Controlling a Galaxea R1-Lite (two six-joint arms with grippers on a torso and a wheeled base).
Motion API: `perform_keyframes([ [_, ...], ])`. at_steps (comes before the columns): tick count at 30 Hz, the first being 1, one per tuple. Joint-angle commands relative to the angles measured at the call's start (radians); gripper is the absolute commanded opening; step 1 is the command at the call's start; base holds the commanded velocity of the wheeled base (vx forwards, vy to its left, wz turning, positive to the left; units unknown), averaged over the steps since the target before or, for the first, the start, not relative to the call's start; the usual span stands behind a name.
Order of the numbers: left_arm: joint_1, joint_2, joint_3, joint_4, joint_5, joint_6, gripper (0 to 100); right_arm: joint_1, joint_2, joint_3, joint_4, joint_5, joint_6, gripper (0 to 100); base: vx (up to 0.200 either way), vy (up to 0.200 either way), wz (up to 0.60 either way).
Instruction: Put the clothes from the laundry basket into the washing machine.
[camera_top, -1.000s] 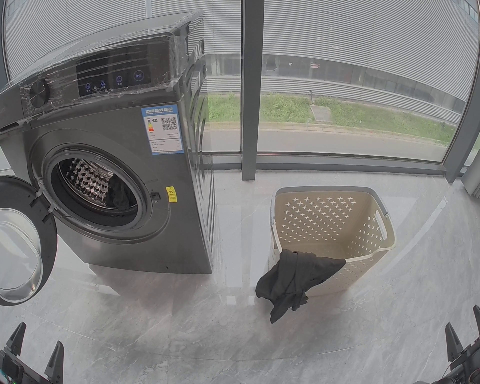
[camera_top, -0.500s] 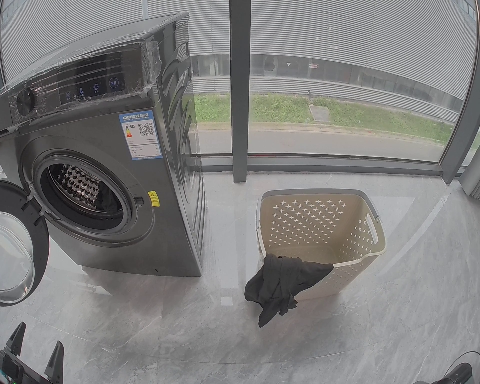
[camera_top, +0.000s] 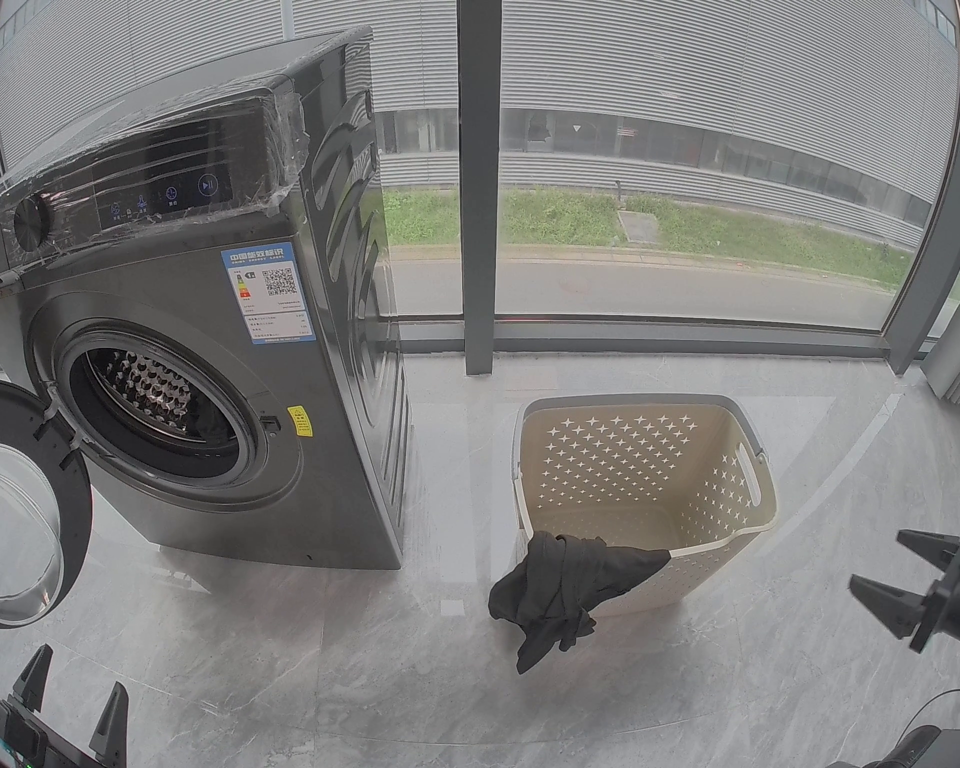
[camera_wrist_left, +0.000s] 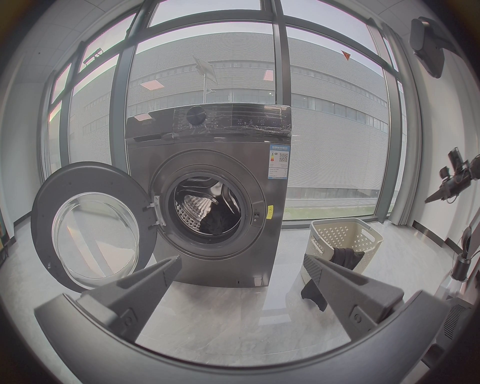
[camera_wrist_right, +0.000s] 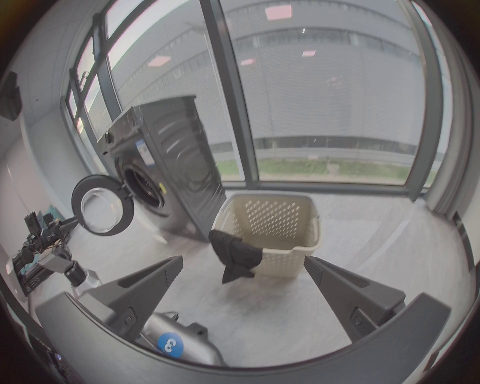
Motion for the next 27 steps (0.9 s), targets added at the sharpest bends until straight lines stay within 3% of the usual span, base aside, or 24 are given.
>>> perform_keyframes([
  [1, 0.000, -0.014, 0.015, 0.000, 0.000, -0.001, 100, 0.160, 0.422, 0.041, -0.149, 0.014, 0.016, 100, 0.000, 0.000, 0.00],
  [6, 0.000, -0.014, 0.015, 0.000, 0.000, 0.001, 100, 0.182, 0.580, 0.046, -0.278, 0.001, 0.041, 100, 0.000, 0.000, 0.00],
  [9, 0.000, -0.014, 0.015, 0.000, 0.000, -0.001, 100, 0.236, 0.669, 0.052, -0.356, -0.020, 0.088, 100, 0.000, 0.000, 0.00],
  [12, 0.000, -0.014, 0.015, 0.000, 0.000, -0.003, 100, 0.306, 0.767, 0.066, -0.429, -0.072, 0.168, 100, 0.000, 0.000, 0.00],
  [14, 0.000, -0.014, 0.015, 0.000, 0.000, -0.003, 100, 0.337, 0.827, 0.070, -0.479, -0.114, 0.205, 100, 0.000, 0.000, 0.00],
  [16, 0.000, -0.014, 0.015, 0.000, 0.000, -0.003, 100, 0.364, 0.873, 0.073, -0.523, -0.127, 0.230, 100, 0.000, 0.000, 0.00],
  [24, 0.000, -0.014, 0.015, 0.000, 0.000, -0.003, 100, 0.395, 1.001, 0.058, -0.604, -0.147, 0.237, 100, 0.150, 0.000, 0.00],
  [27, 0.000, -0.014, 0.015, 0.000, 0.000, -0.003, 100, 0.387, 1.077, 0.040, -0.652, -0.193, 0.237, 100, 0.000, 0.000, 0.00],
])
